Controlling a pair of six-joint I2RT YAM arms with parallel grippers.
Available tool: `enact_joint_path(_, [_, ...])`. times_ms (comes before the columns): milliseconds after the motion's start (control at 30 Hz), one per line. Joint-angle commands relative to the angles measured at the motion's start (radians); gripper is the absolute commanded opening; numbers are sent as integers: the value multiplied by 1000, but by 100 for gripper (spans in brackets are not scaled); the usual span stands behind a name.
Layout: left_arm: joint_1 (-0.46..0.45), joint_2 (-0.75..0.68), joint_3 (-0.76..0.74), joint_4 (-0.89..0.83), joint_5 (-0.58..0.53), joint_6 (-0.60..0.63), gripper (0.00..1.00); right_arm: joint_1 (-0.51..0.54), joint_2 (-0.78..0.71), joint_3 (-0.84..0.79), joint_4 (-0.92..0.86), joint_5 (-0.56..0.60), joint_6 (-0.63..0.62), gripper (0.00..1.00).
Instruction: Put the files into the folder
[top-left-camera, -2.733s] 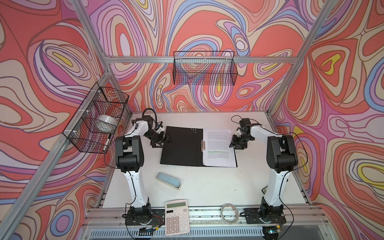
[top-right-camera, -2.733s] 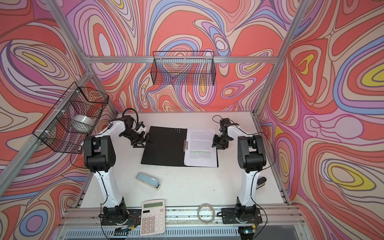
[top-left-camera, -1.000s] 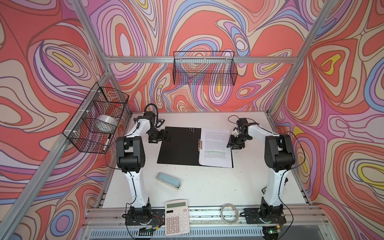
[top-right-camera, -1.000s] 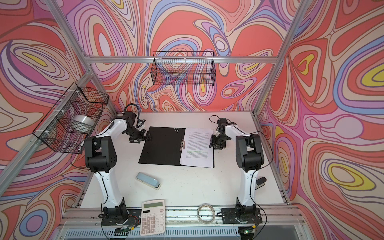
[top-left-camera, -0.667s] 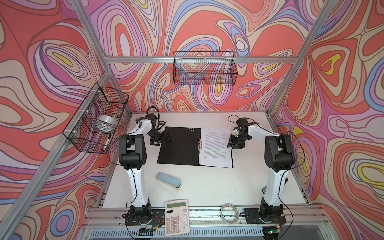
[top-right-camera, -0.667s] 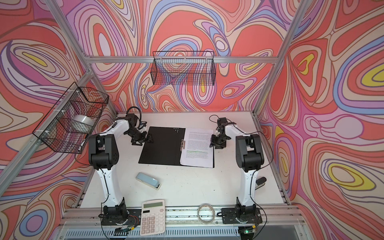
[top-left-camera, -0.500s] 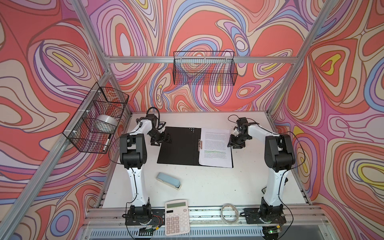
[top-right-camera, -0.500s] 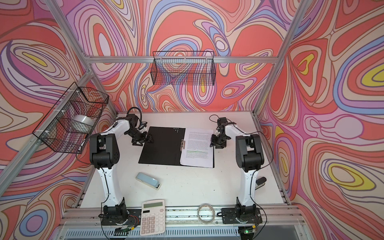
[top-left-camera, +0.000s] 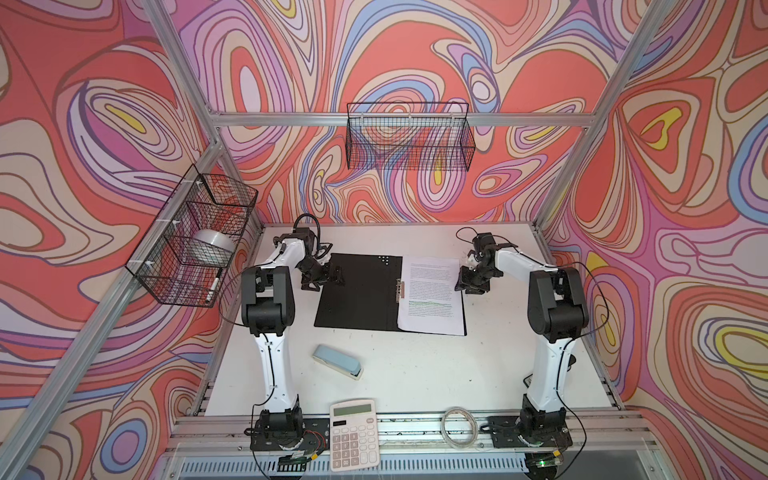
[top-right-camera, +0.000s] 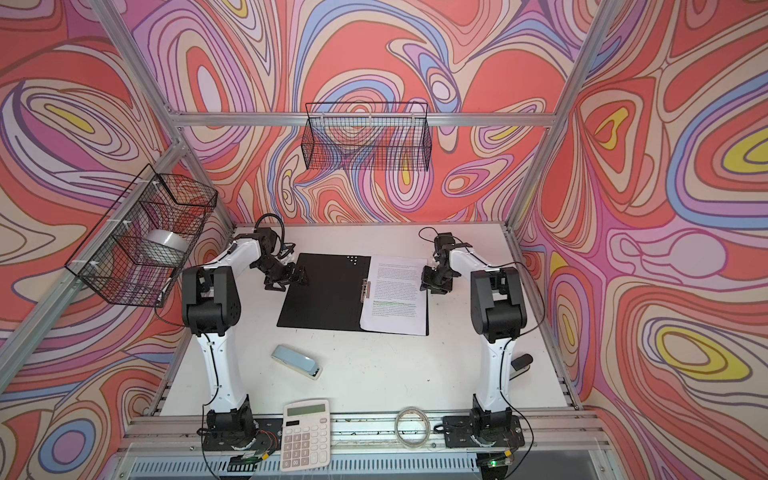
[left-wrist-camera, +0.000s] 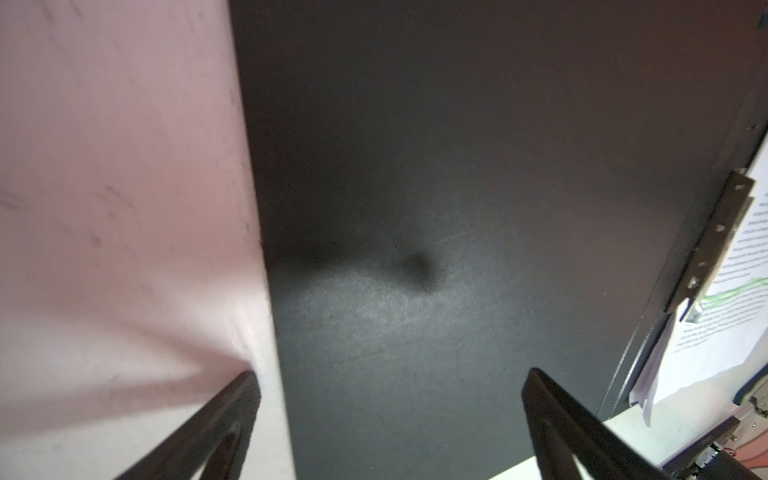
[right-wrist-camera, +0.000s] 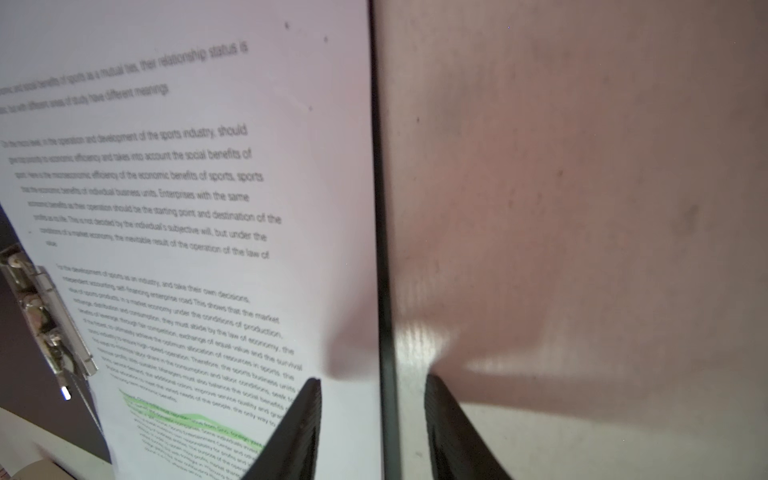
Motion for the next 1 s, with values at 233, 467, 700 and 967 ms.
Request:
enact_joint_path(233, [-13,73,47,-88,-3,24,100,-1,69,-17,4,37,6,43])
enact_joint_path(467, [-33,101,70,-126,46,25,99,-1,75,1,-4,31,8,43])
enact_joint_path(700, [-36,100,74,-125,93,22,98,-2,89,22,-15,23,10,43])
enact_joint_path(967, [-35,58,69,-125,206,13,97,-1,100,21,-27,14,0,43])
